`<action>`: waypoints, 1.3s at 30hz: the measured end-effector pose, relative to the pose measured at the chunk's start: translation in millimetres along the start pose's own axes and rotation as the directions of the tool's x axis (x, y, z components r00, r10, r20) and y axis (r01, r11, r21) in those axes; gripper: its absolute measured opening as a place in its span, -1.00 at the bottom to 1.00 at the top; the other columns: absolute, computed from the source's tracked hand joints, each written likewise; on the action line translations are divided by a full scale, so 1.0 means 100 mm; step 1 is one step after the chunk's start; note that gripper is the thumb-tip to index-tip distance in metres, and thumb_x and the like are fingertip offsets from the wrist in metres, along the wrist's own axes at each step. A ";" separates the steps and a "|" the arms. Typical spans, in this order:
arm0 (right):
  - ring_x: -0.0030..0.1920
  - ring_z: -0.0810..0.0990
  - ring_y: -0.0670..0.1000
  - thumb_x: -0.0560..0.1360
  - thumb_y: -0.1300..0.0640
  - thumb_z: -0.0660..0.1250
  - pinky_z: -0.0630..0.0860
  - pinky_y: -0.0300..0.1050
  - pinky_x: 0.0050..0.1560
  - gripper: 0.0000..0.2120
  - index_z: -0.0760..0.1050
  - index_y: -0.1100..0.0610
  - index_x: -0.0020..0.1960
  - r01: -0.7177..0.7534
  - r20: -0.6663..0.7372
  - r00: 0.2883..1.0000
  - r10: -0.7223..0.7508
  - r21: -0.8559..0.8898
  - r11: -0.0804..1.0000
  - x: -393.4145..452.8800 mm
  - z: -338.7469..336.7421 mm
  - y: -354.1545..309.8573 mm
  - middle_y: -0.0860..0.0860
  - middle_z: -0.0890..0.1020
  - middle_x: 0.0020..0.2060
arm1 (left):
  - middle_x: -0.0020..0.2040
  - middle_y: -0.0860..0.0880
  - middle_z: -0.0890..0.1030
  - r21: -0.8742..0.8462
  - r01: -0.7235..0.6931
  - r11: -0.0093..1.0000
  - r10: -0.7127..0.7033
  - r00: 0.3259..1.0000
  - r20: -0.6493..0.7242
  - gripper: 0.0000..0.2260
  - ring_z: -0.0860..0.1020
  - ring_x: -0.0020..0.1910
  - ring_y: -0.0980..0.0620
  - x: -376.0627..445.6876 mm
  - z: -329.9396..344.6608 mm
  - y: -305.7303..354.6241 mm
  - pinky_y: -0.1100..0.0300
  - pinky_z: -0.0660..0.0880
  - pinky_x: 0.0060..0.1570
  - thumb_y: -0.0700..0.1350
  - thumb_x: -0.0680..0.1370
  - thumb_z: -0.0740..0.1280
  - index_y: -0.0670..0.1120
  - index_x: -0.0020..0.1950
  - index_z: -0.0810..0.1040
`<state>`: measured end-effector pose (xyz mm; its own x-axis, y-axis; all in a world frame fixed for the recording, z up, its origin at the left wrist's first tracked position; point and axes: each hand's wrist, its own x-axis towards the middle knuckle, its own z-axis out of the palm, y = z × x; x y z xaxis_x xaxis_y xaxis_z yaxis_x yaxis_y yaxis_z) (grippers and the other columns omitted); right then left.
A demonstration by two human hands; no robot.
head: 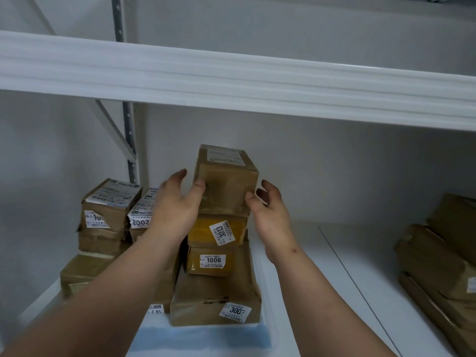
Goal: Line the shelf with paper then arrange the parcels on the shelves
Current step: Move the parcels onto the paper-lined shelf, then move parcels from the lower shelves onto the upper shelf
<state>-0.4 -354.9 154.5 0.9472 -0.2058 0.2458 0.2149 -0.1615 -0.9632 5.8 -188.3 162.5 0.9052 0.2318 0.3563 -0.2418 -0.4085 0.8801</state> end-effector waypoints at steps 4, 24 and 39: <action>0.36 0.42 0.00 0.62 0.00 0.24 0.38 -0.33 0.01 -0.52 0.22 -0.05 0.51 -0.005 -0.047 0.999 0.005 0.000 1.000 -0.07 -0.18 0.02 -0.04 0.38 0.44 | 0.39 -0.11 0.37 0.150 -0.252 0.956 0.280 0.938 -0.207 -0.51 0.27 0.42 -0.13 -0.22 0.11 0.34 -0.17 0.27 0.38 0.17 0.53 0.22 0.02 0.41 0.37; 0.23 0.40 0.06 0.49 0.12 0.37 0.40 0.08 0.28 -0.68 0.49 0.06 0.24 0.051 -0.568 0.725 -0.390 -0.520 0.853 -0.28 -3.33 0.43 0.03 0.43 0.21 | 0.19 0.06 0.53 -0.266 0.138 0.954 0.038 0.823 0.566 -0.70 0.52 0.14 0.07 -1.33 2.90 1.25 0.02 0.48 0.21 0.03 0.59 0.29 0.07 0.32 0.42; 0.52 0.03 0.23 0.33 -0.37 0.40 0.13 0.24 0.45 -0.11 0.11 -0.09 0.51 -0.259 -0.631 0.681 -0.372 -0.682 0.684 0.00 -4.71 0.48 0.13 0.01 0.54 | -0.09 0.25 0.48 -0.285 0.376 0.882 -0.086 0.722 0.686 -0.87 0.42 -0.11 0.30 -1.84 4.26 1.97 0.09 0.39 0.19 0.06 0.60 0.27 0.13 0.11 0.37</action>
<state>-101.9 -817.2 160.0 0.4154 -0.6890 0.5939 -0.2602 -0.7156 -0.6483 -59.6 -687.5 137.2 0.9145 -0.4031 -0.0339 0.0274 -0.0220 0.9994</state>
